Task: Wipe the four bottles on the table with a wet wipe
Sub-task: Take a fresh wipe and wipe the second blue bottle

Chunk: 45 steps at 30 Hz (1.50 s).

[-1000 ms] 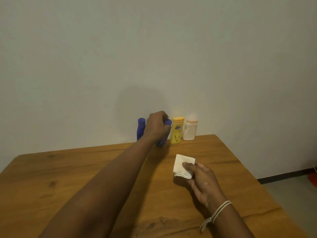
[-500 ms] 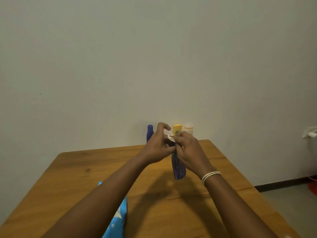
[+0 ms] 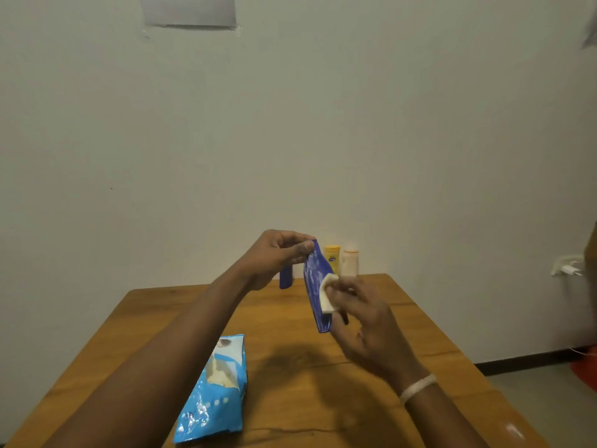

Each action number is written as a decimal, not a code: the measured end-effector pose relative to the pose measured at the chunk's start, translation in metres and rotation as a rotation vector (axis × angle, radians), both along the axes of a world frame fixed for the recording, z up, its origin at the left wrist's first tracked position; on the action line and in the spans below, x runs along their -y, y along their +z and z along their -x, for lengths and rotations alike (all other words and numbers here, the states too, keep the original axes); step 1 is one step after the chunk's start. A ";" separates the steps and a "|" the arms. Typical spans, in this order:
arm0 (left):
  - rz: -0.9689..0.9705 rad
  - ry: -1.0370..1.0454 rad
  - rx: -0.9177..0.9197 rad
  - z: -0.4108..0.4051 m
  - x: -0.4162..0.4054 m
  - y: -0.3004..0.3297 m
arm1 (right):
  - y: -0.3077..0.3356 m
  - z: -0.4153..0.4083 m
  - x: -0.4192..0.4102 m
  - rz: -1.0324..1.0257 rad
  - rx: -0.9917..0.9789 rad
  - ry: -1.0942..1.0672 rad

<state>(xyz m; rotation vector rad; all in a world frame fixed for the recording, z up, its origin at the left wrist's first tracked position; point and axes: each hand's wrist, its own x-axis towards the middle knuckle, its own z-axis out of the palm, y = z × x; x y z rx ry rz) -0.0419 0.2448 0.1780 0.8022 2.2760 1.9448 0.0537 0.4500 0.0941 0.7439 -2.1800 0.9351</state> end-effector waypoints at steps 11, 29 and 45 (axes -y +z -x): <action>0.147 0.111 0.062 -0.006 -0.016 0.008 | 0.024 0.003 0.026 0.058 -0.080 -0.178; 0.116 0.159 0.157 -0.010 0.011 0.008 | -0.009 -0.005 0.003 0.451 0.237 -0.243; 0.118 0.053 0.080 -0.002 0.021 0.026 | 0.008 0.006 -0.005 0.735 0.541 0.143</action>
